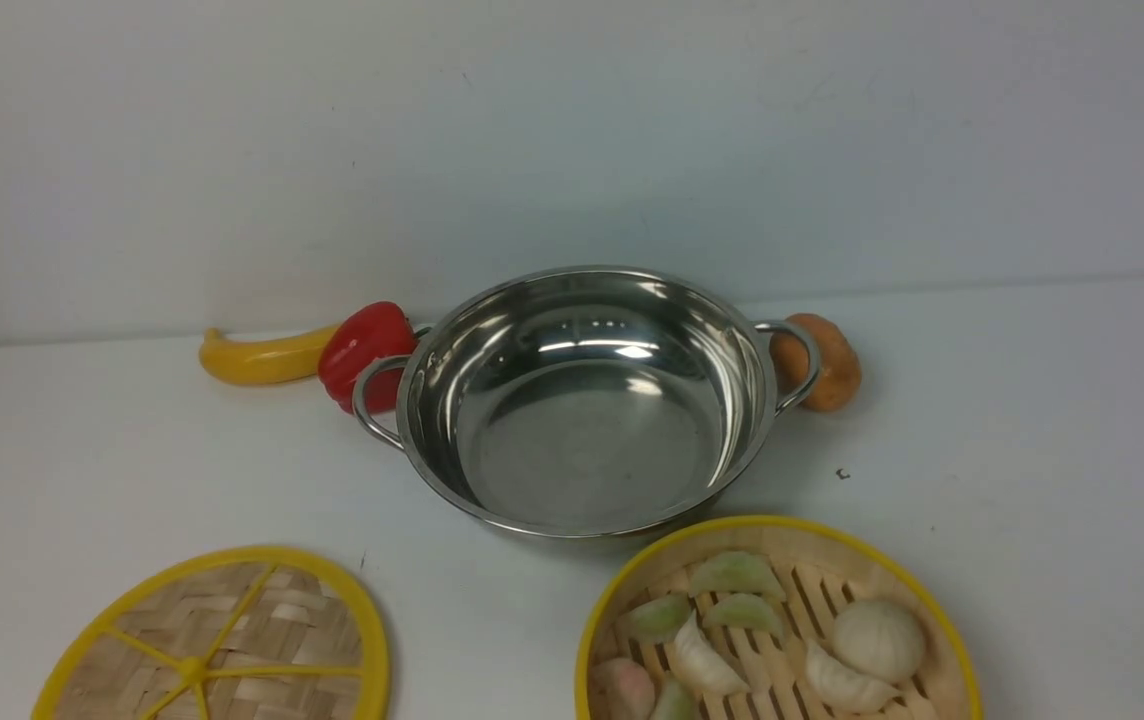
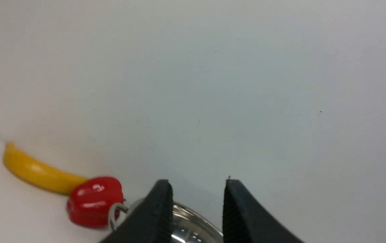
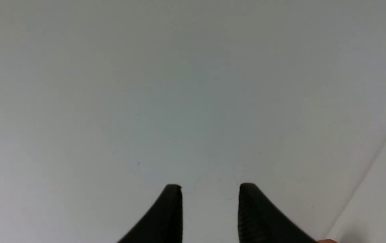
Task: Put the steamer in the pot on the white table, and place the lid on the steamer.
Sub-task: 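Reach for and grasp the rim of the bamboo steamer holding the buns with the right gripper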
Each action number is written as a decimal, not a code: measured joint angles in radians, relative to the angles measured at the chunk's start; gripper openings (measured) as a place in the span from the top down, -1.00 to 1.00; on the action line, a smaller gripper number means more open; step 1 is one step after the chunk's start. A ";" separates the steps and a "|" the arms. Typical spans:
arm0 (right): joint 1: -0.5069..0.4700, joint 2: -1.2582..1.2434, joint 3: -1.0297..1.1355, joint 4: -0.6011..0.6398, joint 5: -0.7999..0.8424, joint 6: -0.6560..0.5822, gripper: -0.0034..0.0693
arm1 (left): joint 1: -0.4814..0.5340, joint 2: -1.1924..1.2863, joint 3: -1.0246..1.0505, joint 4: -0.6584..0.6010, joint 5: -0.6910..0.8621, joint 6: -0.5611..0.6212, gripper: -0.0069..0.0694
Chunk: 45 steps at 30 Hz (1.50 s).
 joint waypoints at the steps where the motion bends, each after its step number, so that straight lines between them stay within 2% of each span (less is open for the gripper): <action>1: 0.000 0.028 -0.048 -0.062 0.050 -0.020 0.22 | 0.000 0.043 -0.035 0.025 0.024 0.026 0.27; 3: 0.000 0.064 -0.097 -0.112 0.110 -0.041 0.22 | 0.000 0.094 -0.078 0.061 0.061 0.051 0.27; 5: 0.000 0.159 -0.189 -0.198 0.241 -0.078 0.22 | 0.000 0.221 -0.164 0.149 0.167 0.073 0.27; 8: 0.000 0.365 -0.334 -0.294 0.451 -0.140 0.22 | 0.000 0.493 -0.329 0.377 0.431 -0.026 0.27; 10: 0.000 0.419 -0.368 -0.310 0.495 -0.154 0.22 | 0.000 0.592 -0.398 0.494 0.529 -0.102 0.27; 13: 0.000 0.549 -0.427 -0.309 0.578 -0.243 0.22 | 0.000 0.766 -0.498 0.707 0.718 -0.235 0.27; 15: 0.000 0.646 -0.467 -0.294 0.664 -0.351 0.22 | 0.000 0.873 -0.550 0.838 0.812 -0.273 0.27; 17: 0.000 0.756 -0.494 -0.272 0.742 -0.429 0.22 | 0.001 0.943 -0.575 0.904 0.864 -0.283 0.27; 21: 0.000 0.942 -0.541 -0.254 0.844 -0.506 0.22 | 0.001 1.012 -0.579 0.929 0.885 -0.254 0.27; 23: 0.014 1.125 -0.592 -0.256 0.893 -0.549 0.22 | 0.001 1.069 -0.579 0.929 0.884 -0.222 0.25; 25: 0.029 1.176 -0.607 -0.257 0.902 -0.558 0.22 | 0.001 1.076 -0.579 0.929 0.876 -0.218 0.24; 28: 0.126 1.292 -0.659 -0.279 0.916 -0.563 0.22 | 0.001 1.098 -0.581 0.926 0.860 -0.214 0.21; 31: 0.275 1.372 -0.725 -0.371 0.907 -0.455 0.22 | 0.001 1.104 -0.581 0.922 0.859 -0.212 0.19; 35: 0.397 1.438 -0.781 -0.565 0.887 -0.252 0.22 | 0.001 1.105 -0.581 0.914 0.859 -0.212 0.19; 40: 0.462 1.511 -0.792 -0.715 0.880 -0.116 0.22 | 0.001 1.105 -0.581 0.910 0.837 -0.212 0.19; 45: 0.463 1.564 -0.792 -0.751 0.842 -0.083 0.22 | 0.001 1.105 -0.581 0.909 0.827 -0.212 0.19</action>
